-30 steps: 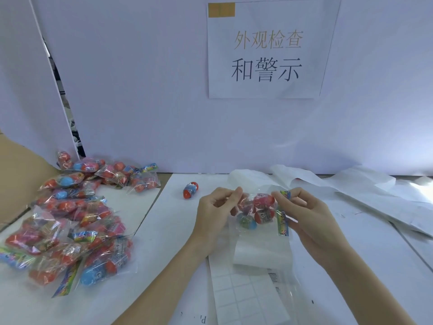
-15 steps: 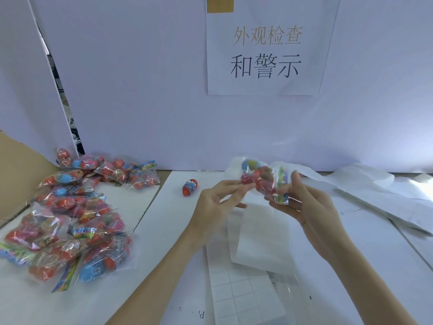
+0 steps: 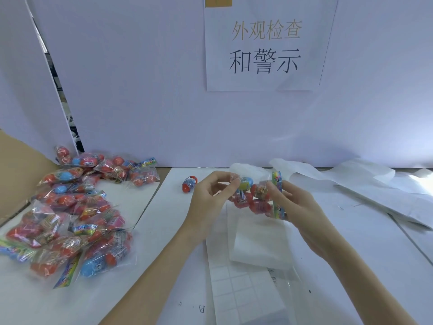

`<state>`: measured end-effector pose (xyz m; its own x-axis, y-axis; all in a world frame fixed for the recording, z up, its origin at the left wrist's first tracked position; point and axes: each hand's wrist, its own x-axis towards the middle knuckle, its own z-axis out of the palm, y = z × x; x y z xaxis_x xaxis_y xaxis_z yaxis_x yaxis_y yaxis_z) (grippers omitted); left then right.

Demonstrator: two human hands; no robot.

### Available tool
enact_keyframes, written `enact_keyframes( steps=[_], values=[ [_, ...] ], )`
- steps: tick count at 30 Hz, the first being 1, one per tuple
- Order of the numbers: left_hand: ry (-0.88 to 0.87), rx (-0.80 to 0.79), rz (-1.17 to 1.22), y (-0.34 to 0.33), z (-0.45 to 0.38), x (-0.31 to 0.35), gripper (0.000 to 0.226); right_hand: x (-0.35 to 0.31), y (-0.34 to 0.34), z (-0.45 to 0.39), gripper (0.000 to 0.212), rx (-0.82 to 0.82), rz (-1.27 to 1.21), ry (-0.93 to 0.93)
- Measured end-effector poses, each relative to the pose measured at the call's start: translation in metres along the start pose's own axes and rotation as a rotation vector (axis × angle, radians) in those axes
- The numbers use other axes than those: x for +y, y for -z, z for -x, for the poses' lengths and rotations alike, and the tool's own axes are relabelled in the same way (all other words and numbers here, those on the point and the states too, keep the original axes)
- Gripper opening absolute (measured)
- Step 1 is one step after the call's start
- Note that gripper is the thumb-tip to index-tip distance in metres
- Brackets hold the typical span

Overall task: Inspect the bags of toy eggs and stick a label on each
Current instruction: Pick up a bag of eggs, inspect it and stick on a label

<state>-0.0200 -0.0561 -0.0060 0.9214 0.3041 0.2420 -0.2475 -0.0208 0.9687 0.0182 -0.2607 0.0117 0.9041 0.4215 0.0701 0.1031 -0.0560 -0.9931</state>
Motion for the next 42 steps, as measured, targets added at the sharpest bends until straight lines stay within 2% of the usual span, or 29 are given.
enact_keyframes(
  steps=[3,6,15,20,28,30,32,35,39,42],
  values=[
    [0.046,-0.043,0.032,-0.001,-0.001,0.000,0.004,0.001,-0.001,0.000,0.026,0.164,0.041,0.034],
    [0.094,-0.008,0.049,0.000,-0.003,-0.001,0.022,0.001,-0.001,-0.002,0.020,0.210,0.035,0.030],
    [0.049,0.065,0.105,-0.007,-0.005,-0.005,0.028,-0.002,-0.003,0.000,0.032,0.172,-0.126,-0.025],
    [0.056,0.198,0.040,-0.007,-0.004,-0.009,0.030,-0.003,-0.007,0.001,0.025,-0.010,-0.136,-0.040],
    [0.085,0.247,0.005,-0.005,-0.005,-0.008,0.031,0.001,-0.007,0.000,0.022,-0.020,-0.127,-0.001],
    [0.086,0.208,-0.040,-0.007,-0.003,-0.006,0.029,0.002,-0.007,0.000,0.022,0.011,-0.143,-0.007],
    [0.073,0.101,-0.054,-0.009,-0.001,-0.005,0.026,0.003,-0.006,0.001,0.022,0.045,-0.174,-0.017],
    [0.047,-0.066,-0.078,-0.011,0.002,-0.005,0.040,0.001,-0.005,0.001,0.024,0.042,-0.206,-0.043],
    [-0.035,-0.129,-0.171,-0.008,0.003,-0.004,0.028,0.001,-0.003,0.001,0.025,-0.044,-0.234,-0.117],
    [-0.062,-0.174,-0.110,-0.007,0.003,-0.002,0.029,0.000,-0.003,0.002,0.029,-0.077,-0.234,-0.113]
  ],
)
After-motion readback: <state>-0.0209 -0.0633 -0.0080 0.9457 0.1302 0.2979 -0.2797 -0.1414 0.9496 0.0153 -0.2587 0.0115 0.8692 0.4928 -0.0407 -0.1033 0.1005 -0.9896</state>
